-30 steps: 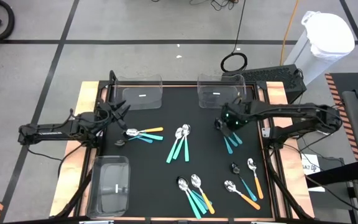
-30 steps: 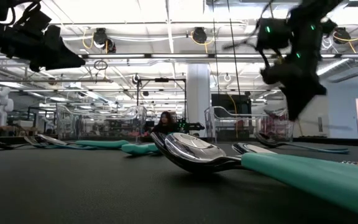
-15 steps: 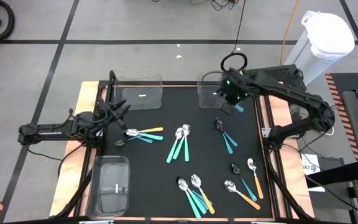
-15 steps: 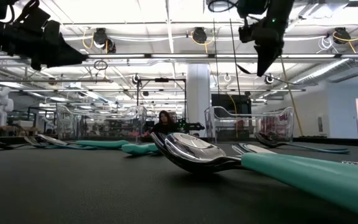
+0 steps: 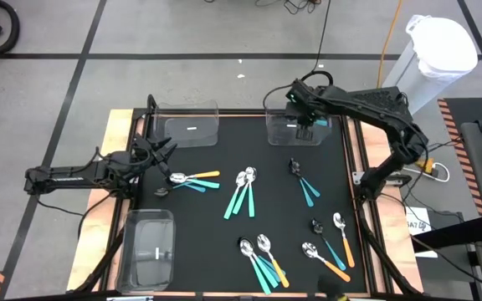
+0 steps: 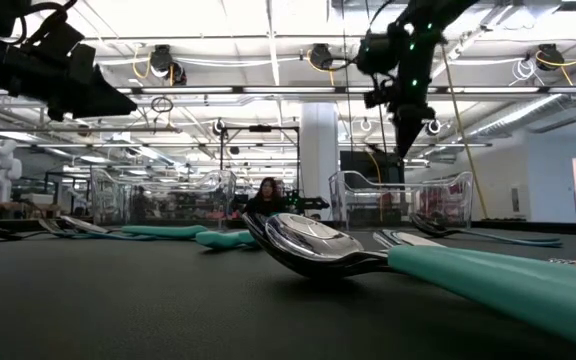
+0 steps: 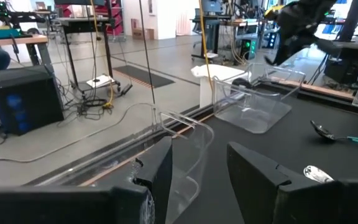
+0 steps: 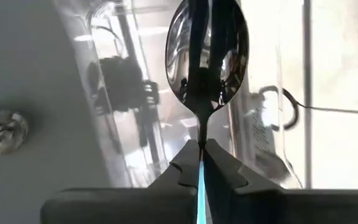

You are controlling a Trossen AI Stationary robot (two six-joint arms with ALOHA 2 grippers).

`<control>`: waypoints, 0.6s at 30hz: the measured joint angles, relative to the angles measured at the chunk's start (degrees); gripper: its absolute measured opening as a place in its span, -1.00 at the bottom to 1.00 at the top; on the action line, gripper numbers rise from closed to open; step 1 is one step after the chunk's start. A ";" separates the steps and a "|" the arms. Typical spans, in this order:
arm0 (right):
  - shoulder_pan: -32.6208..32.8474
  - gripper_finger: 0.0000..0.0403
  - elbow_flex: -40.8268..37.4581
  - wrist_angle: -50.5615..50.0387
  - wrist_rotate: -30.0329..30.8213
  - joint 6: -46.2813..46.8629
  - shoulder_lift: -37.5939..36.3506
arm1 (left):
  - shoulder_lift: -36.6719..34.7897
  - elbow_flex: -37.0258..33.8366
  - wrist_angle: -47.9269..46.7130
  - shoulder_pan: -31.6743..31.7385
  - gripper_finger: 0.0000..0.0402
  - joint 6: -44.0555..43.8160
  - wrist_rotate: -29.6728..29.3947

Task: Sort silverware by color (type)
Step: Put the blue spoon into the top right transparent bin

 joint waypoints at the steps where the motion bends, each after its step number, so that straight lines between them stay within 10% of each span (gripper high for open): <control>1: -0.73 -1.00 0.00 0.67 -1.18 -1.04 0.86 | 0.00 0.00 0.00 0.00 -0.24 0.00 -0.02; 18: -7.62 -1.00 0.00 6.75 -11.02 -9.02 13.48 | 0.00 0.00 0.09 0.00 -0.24 0.02 -2.92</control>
